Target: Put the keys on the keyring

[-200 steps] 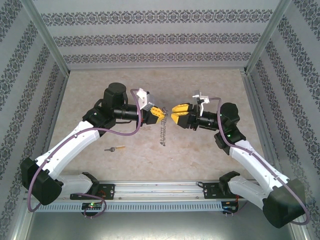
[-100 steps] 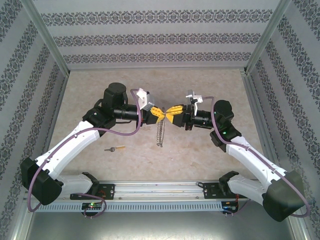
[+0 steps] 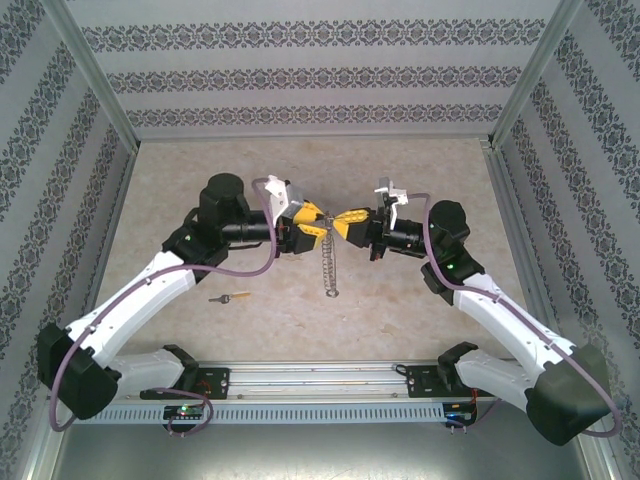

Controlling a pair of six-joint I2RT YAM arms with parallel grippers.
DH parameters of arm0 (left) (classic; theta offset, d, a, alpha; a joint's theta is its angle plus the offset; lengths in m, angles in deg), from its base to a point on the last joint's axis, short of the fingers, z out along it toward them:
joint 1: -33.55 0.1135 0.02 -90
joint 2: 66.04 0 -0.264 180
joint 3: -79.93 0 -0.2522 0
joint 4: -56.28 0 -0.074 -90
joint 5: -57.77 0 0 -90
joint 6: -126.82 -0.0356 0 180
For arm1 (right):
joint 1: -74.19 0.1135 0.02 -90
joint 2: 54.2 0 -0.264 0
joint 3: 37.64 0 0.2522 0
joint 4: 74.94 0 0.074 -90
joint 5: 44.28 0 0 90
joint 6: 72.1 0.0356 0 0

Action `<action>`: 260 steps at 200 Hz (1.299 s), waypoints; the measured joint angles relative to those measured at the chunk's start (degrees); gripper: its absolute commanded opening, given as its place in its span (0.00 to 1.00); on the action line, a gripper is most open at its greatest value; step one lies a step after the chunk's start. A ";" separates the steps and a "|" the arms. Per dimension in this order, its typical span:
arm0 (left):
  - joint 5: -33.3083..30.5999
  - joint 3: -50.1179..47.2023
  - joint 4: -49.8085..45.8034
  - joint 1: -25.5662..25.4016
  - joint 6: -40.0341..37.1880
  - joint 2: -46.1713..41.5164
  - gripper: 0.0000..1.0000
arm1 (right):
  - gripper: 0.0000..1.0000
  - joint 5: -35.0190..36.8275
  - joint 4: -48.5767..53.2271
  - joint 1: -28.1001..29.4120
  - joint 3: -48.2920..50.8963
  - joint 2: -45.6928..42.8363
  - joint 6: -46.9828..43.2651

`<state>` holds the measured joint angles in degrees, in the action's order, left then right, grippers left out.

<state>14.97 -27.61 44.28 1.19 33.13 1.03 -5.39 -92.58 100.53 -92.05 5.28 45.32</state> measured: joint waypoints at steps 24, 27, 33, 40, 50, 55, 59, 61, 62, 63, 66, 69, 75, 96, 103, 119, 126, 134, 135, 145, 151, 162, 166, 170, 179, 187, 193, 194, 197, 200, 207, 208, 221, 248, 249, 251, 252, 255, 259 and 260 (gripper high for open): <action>-6.19 -4.76 7.17 -0.04 5.73 -3.63 0.49 | 0.00 2.54 -1.11 0.00 0.07 -1.31 0.04; -6.78 -4.92 7.74 -0.04 6.36 -3.87 0.49 | 0.00 2.75 -1.38 0.00 0.07 -1.44 0.07; -7.78 -5.01 8.74 -0.07 7.54 -4.11 0.49 | 0.00 3.37 -1.81 0.00 0.09 -1.68 0.20; -8.79 -5.01 10.32 -0.07 9.01 -4.22 0.48 | 0.00 4.00 -2.29 0.00 0.11 -1.88 0.31; -9.62 -5.01 12.66 -0.07 11.30 -4.15 0.48 | 0.00 4.83 -2.95 0.00 0.11 -1.99 0.66; -9.77 -5.01 13.73 -0.07 12.44 -4.00 0.47 | 0.00 5.33 -3.39 0.02 0.11 -1.99 0.76; -9.81 -5.01 14.62 -0.07 13.33 -3.87 0.47 | 0.00 5.73 -3.74 0.02 0.11 -1.99 0.85; -9.81 -5.01 15.13 -0.07 13.86 -3.74 0.47 | 0.00 5.95 -3.93 0.02 0.11 -1.99 0.92; -9.81 -5.03 15.26 -0.07 13.99 -3.72 0.47 | 0.00 6.01 -3.98 0.02 0.11 -1.99 0.94; -9.81 -5.03 15.61 -0.07 14.29 -3.67 0.47 | 0.00 6.08 -4.02 0.02 0.13 -1.99 0.96; -9.79 -5.03 16.26 -0.07 14.99 -3.52 0.46 | 0.00 6.45 -4.39 0.02 0.15 -1.99 1.11; -9.79 -5.09 17.03 -0.07 15.65 -3.34 0.46 | 0.00 6.82 -4.63 0.02 0.17 -1.99 1.11; -9.77 -5.18 18.23 -0.11 16.87 -3.02 0.45 | 0.00 7.37 -5.20 0.02 0.22 -1.99 1.31; -9.40 -5.73 22.34 -0.17 20.85 -1.60 0.43 | 0.00 9.60 -7.67 0.07 0.66 -1.99 2.29; -9.20 -5.95 23.47 -0.17 22.05 -1.09 0.43 | 0.00 10.10 -8.41 0.07 0.72 -1.99 2.69; -8.55 -6.49 25.16 -0.17 24.13 -0.42 0.43 | 0.00 11.02 -9.79 0.17 0.74 -1.97 3.30; -8.33 -6.56 25.55 -0.17 24.81 -0.22 0.43 | 0.00 11.23 -10.40 0.17 0.74 -1.97 3.69; -8.20 -6.58 25.99 -0.17 25.33 -0.13 0.43 | 0.00 11.26 -10.99 0.17 0.74 -1.90 3.96; -8.17 -6.58 26.08 -0.17 25.44 -0.13 0.43 | 0.00 11.26 -11.10 0.17 0.74 -1.90 3.98; -7.93 -6.58 26.51 -0.17 25.90 -0.13 0.43 | 0.00 11.26 -11.76 0.28 0.74 -1.68 4.24; -7.69 -6.58 26.84 -0.17 26.08 -0.13 0.43 | 0.00 11.26 -11.89 0.46 0.74 -1.53 4.33; -7.15 -6.58 27.10 -0.17 26.27 -0.13 0.43 | 0.00 11.23 -12.09 0.87 0.74 -1.07 4.39; -6.91 -6.56 27.12 -0.17 26.29 -0.13 0.43 | 0.00 11.23 -12.15 0.94 0.74 -0.92 4.39; -6.73 -6.56 27.10 -0.17 26.29 -0.13 0.43 | 0.00 11.23 -12.15 0.98 0.74 -0.74 4.39; -6.32 -6.54 27.10 -0.17 26.32 -0.13 0.43 | 0.00 11.23 -12.17 1.29 0.74 -0.42 4.46; -5.79 -6.38 27.08 -0.17 26.45 -0.02 0.43 | 0.00 11.23 -12.17 1.31 0.74 -0.20 4.59; -5.38 -6.14 27.10 -0.17 26.53 0.15 0.43 | 0.00 11.23 -12.17 1.40 0.74 -0.09 4.63; -5.33 -6.14 27.12 -0.17 26.53 0.17 0.43 | 0.00 11.23 -12.17 1.44 0.74 -0.04 4.63; -5.18 -6.01 27.12 -0.20 26.64 0.26 0.43 | 0.00 11.23 -12.20 1.49 0.74 -0.04 4.68; -5.05 -5.88 27.15 -0.20 26.71 0.42 0.43 | 0.00 11.26 -12.17 1.55 0.74 -0.02 4.81; -4.76 -5.68 27.32 -0.20 26.93 0.74 0.43 | 0.00 11.23 -12.20 1.57 0.74 0.07 4.83; -4.74 -5.66 27.34 -0.20 26.93 0.76 0.43 | 0.00 11.21 -12.20 1.57 0.74 0.09 4.83; -4.17 -5.57 27.50 -0.20 27.36 1.31 0.43 | 0.00 11.17 -12.22 1.68 0.74 0.26 5.05; -3.82 -5.55 27.50 -0.20 28.00 2.23 0.43 | 0.00 10.75 -12.20 1.95 0.70 0.85 5.27; -3.82 -5.53 27.50 -0.20 28.00 2.25 0.43 | 0.00 10.71 -12.22 1.95 0.70 0.85 5.27; -3.78 -5.53 27.50 -0.20 28.02 2.27 0.43 | 0.00 10.60 -12.20 1.95 0.68 0.92 5.27; -3.74 -5.53 27.50 -0.20 28.02 2.29 0.43 | 0.00 10.58 -12.20 1.95 0.68 0.94 5.27; -3.72 -5.53 27.50 -0.20 28.02 2.34 0.43 | 0.00 10.51 -12.20 2.01 0.66 1.03 5.27; -3.69 -5.51 27.50 -0.20 28.02 2.38 0.43 | 0.00 10.43 -12.22 2.05 0.63 1.09 5.27; -3.69 -5.51 27.50 -0.20 28.02 2.40 0.43 | 0.00 10.36 -12.20 2.05 0.63 1.09 5.27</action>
<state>11.28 -33.12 71.77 1.00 61.15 3.44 4.97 -104.78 102.59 -91.41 6.38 50.58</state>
